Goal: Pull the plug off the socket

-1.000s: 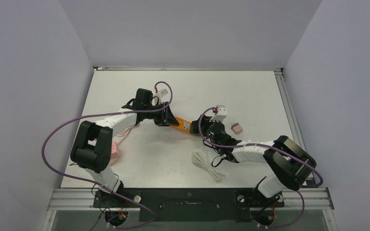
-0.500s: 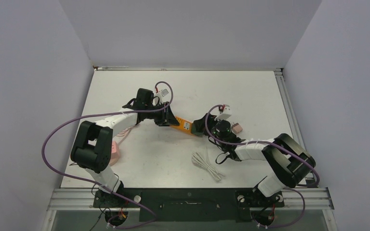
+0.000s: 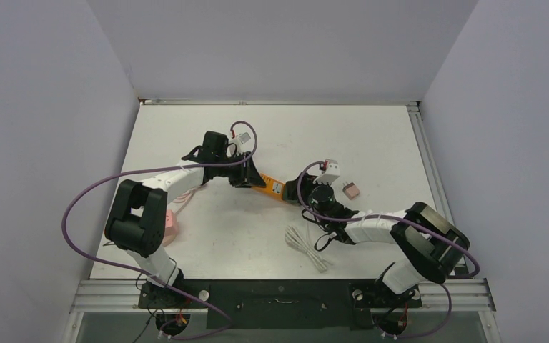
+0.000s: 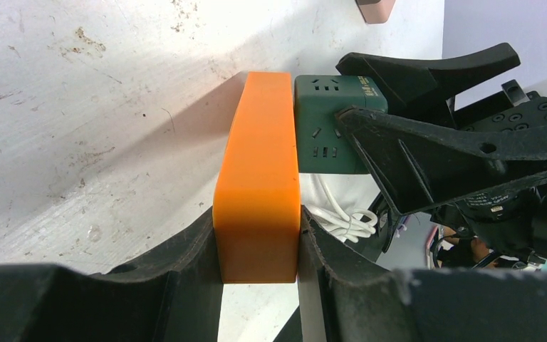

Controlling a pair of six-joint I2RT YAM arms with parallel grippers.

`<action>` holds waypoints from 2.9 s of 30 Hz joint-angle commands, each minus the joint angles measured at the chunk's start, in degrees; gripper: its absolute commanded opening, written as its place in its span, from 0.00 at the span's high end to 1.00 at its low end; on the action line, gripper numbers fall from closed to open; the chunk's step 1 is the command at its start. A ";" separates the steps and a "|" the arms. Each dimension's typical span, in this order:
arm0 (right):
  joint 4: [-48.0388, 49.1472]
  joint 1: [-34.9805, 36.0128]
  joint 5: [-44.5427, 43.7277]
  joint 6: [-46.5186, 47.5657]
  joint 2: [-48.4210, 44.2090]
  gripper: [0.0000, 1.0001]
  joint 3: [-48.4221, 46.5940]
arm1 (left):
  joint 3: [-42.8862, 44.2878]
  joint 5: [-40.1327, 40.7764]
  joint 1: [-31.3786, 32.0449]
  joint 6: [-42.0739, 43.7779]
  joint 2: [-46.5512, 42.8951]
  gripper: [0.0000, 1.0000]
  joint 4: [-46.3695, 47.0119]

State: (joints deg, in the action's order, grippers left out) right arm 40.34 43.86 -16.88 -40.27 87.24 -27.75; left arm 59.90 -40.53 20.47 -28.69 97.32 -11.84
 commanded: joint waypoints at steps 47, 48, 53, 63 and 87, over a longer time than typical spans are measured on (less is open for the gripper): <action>-5.75 7.16 -12.98 0.08 -4.44 0.95 -1.39 | 2.30 4.06 0.27 1.86 1.06 1.00 -3.39; -6.25 7.11 -13.19 -0.27 -4.86 0.95 -1.43 | 2.29 4.14 0.27 1.97 1.19 1.00 -3.51; -5.44 1.10 -4.67 -3.89 -5.19 0.95 0.05 | 2.42 4.95 0.27 2.42 1.09 1.00 -4.02; -4.91 -1.57 -0.46 -6.28 -5.83 0.95 0.47 | 3.77 10.06 1.30 5.47 0.60 1.00 -7.77; -11.76 0.74 -6.57 -5.06 -9.68 0.95 -1.28 | 5.70 17.26 3.17 9.09 0.27 1.00 -12.07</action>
State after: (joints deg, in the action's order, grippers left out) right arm 28.29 41.91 -15.07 -47.24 81.10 -27.83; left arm 65.04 -34.94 24.29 -24.08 97.49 -19.97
